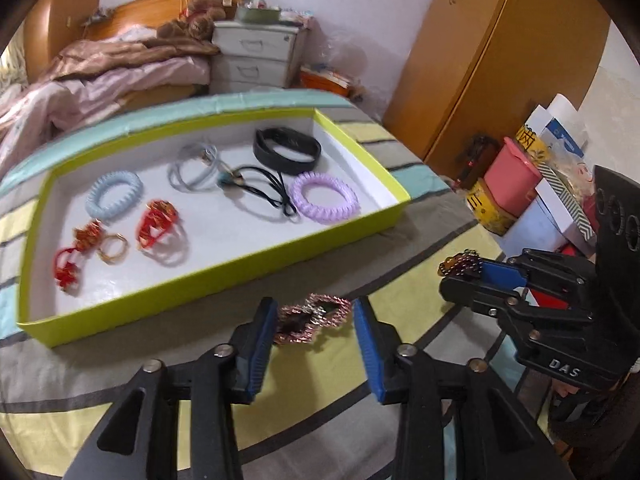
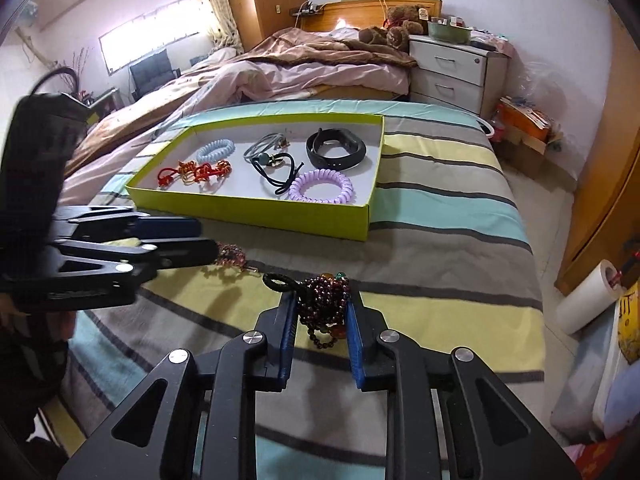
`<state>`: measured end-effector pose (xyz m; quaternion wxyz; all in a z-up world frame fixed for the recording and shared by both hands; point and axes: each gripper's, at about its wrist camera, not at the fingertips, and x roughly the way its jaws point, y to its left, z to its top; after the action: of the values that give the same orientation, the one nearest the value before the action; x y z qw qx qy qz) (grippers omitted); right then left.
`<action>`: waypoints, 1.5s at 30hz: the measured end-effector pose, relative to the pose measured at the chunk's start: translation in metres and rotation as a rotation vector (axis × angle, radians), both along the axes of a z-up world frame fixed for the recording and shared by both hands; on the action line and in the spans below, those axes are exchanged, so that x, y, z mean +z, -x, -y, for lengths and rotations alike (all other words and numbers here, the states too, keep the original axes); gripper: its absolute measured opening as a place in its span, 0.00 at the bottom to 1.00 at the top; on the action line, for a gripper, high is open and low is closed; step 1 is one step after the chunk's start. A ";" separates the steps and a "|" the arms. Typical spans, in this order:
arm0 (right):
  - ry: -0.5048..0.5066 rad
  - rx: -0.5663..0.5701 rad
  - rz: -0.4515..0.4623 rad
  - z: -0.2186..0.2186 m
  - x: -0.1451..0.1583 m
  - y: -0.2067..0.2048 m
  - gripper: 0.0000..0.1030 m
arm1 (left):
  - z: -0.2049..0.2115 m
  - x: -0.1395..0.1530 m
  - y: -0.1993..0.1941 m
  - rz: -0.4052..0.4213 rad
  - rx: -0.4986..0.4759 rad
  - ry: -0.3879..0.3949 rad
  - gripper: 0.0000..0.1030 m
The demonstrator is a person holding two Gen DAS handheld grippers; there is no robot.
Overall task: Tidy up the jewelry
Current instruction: 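Grasp the dark brown beaded bracelet with the right tool, then grasp the pink rhinestone hair clip with the left tool while the right tool holds the beads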
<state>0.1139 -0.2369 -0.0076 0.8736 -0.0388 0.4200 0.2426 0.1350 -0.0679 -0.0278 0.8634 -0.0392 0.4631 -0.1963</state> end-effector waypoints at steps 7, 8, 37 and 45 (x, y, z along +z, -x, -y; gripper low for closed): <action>-0.037 -0.020 0.003 0.009 0.002 0.007 0.23 | 0.013 -0.003 0.010 -0.016 -0.031 -0.020 0.45; -0.039 -0.024 0.003 0.010 0.002 0.007 0.23 | 0.016 -0.004 0.013 -0.018 -0.037 -0.019 0.45; -0.061 -0.066 0.021 0.020 0.004 0.010 0.23 | 0.039 -0.004 0.006 0.017 0.008 -0.137 0.33; -0.058 -0.070 0.020 0.020 0.004 0.011 0.23 | 0.035 -0.002 0.008 0.021 0.017 -0.142 0.20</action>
<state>0.1028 -0.2566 -0.0037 0.8865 -0.0013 0.4051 0.2235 0.1265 -0.1029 -0.0303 0.8705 0.0204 0.4663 -0.1561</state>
